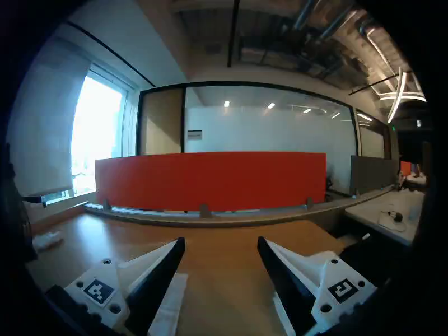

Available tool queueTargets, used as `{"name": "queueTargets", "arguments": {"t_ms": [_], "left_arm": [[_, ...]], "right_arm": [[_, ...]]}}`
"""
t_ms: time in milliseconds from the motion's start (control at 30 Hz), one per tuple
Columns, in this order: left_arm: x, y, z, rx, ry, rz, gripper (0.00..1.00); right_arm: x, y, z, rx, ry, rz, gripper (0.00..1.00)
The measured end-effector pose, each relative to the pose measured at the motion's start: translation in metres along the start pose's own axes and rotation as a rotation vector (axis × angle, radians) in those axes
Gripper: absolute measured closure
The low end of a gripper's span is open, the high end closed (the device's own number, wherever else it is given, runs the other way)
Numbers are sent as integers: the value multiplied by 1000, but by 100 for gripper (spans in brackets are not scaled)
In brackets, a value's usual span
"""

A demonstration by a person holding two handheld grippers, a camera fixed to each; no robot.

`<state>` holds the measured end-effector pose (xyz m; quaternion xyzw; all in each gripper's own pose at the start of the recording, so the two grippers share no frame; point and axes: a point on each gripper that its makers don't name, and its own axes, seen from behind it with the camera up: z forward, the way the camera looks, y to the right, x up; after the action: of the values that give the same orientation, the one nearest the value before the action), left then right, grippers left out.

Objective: Fold towel

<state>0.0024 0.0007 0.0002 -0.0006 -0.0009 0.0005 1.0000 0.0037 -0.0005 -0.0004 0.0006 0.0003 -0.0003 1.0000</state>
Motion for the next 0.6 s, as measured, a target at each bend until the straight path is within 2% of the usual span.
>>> {"name": "queueTargets", "arguments": {"t_ms": [167, 300, 467, 600], "left_arm": [[22, 6, 0, -14, -19, 3, 7], [38, 12, -3, -37, -41, -6, 7], [46, 19, -6, -71, -78, -9, 7], [46, 25, -8, -107, -118, 7, 7]], "right_arm": [[33, -6, -4, 20, -1, -6, 0], [52, -17, -8, 67, -21, -18, 0], [62, -32, -13, 138, -67, -53, 0], [61, -47, -18, 212, -117, -89, 0]]}}
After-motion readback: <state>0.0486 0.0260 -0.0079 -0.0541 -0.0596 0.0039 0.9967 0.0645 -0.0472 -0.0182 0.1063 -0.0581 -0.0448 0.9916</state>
